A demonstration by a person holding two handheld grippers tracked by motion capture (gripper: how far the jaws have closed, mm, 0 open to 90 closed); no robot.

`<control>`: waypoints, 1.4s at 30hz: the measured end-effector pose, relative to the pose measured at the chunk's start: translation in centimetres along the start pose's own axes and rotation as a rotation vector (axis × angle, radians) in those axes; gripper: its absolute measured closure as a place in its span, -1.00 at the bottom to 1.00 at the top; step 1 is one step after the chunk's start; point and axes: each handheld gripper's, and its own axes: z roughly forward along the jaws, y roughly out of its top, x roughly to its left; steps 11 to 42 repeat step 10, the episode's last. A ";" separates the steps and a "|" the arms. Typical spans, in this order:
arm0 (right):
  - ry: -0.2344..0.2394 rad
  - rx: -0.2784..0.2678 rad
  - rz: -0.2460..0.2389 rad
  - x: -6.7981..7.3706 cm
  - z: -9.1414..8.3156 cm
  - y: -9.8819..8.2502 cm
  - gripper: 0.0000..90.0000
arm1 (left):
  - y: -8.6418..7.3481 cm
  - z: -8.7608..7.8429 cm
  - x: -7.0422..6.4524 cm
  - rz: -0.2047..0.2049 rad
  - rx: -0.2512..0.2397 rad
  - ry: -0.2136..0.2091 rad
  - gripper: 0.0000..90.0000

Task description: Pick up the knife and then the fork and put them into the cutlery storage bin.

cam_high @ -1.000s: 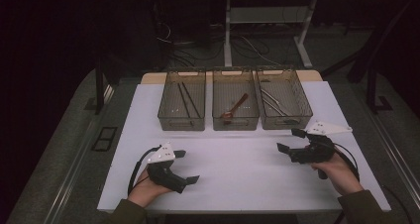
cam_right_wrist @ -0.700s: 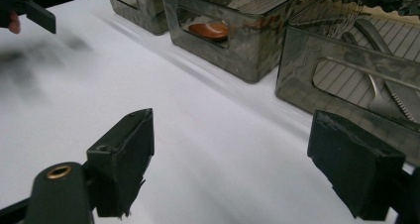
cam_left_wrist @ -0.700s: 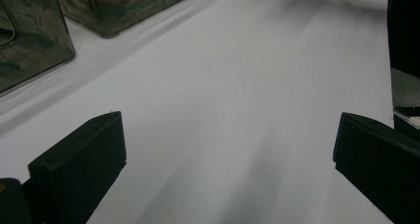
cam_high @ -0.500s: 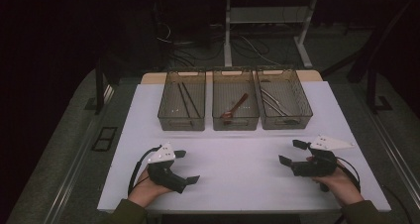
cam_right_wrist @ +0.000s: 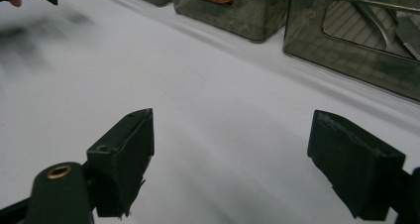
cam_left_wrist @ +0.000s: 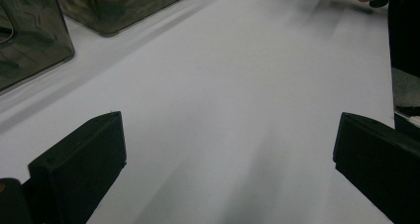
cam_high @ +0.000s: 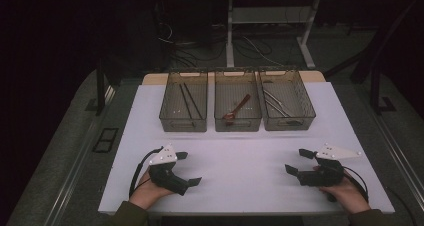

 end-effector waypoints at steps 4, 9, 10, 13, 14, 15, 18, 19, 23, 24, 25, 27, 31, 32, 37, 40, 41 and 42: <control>0.013 0.006 -0.019 0.3 0.1 0.0 -0.61 | 0.0 0.0 0.0 -0.001 -0.001 0.001 -1.00; 0.012 0.005 -0.017 0.3 0.1 0.1 -0.62 | 0.1 -0.1 0.0 0.003 0.004 0.003 -1.00; 0.012 0.004 -0.014 0.3 0.1 0.1 -0.62 | 0.1 0.0 -0.1 0.001 0.004 0.004 -1.00; 0.012 0.004 -0.014 0.3 0.1 0.1 -0.62 | 0.1 0.0 -0.1 0.001 0.004 0.004 -1.00; 0.012 0.004 -0.014 0.3 0.1 0.1 -0.62 | 0.1 0.0 -0.1 0.001 0.004 0.004 -1.00; 0.012 0.004 -0.014 0.3 0.1 0.1 -0.62 | 0.1 0.0 -0.1 0.001 0.004 0.004 -1.00; 0.012 0.004 -0.014 0.3 0.1 0.1 -0.62 | 0.1 0.0 -0.1 0.001 0.004 0.004 -1.00; 0.012 0.004 -0.014 0.3 0.1 0.1 -0.62 | 0.1 0.0 -0.1 0.001 0.004 0.004 -1.00; 0.012 0.004 -0.014 0.3 0.1 0.1 -0.62 | 0.1 0.0 -0.1 0.001 0.004 0.004 -1.00; 0.012 0.004 -0.014 0.3 0.1 0.1 -0.62 | 0.1 0.0 -0.1 0.001 0.004 0.004 -1.00; 0.012 0.004 -0.014 0.3 0.1 0.1 -0.62 | 0.1 0.0 -0.1 0.001 0.004 0.004 -1.00; 0.012 0.004 -0.014 0.3 0.1 0.1 -0.62 | 0.1 0.0 -0.1 0.001 0.004 0.004 -1.00; 0.012 0.004 -0.014 0.3 0.1 0.1 -0.62 | 0.1 0.0 -0.1 0.001 0.004 0.004 -1.00; 0.012 0.004 -0.014 0.3 0.1 0.1 -0.62 | 0.1 0.0 -0.1 0.001 0.004 0.004 -1.00; 0.012 0.004 -0.014 0.3 0.1 0.1 -0.62 | 0.1 0.0 -0.1 0.001 0.004 0.004 -1.00; 0.012 0.004 -0.014 0.3 0.1 0.1 -0.62 | 0.1 0.0 -0.1 0.001 0.004 0.004 -1.00; 0.012 0.004 -0.014 0.3 0.1 0.1 -0.62 | 0.1 0.0 -0.1 0.001 0.004 0.004 -1.00; 0.012 0.004 -0.014 0.3 0.1 0.1 -0.62 | 0.1 0.0 -0.1 0.001 0.004 0.004 -1.00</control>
